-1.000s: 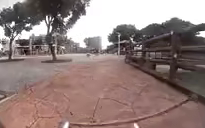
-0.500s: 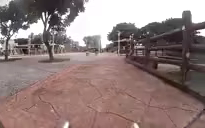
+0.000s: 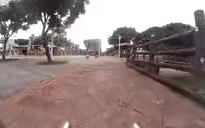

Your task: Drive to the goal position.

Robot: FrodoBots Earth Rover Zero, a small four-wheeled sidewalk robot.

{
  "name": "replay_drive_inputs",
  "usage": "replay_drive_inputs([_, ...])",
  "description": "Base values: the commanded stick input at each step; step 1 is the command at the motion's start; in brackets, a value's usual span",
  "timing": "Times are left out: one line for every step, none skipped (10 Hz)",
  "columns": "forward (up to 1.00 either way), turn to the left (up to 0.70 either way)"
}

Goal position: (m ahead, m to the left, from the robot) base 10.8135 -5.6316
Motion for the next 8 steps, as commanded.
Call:
replay_drive_inputs([0.7, 0.0])
replay_drive_inputs([0.7, 0.0])
replay_drive_inputs([0.7, 0.0])
replay_drive_inputs([0.7, 0.0])
replay_drive_inputs([0.7, 0.0])
replay_drive_inputs([0.7, 0.0])
replay_drive_inputs([0.7, 0.0])
replay_drive_inputs([0.7, 0.0])
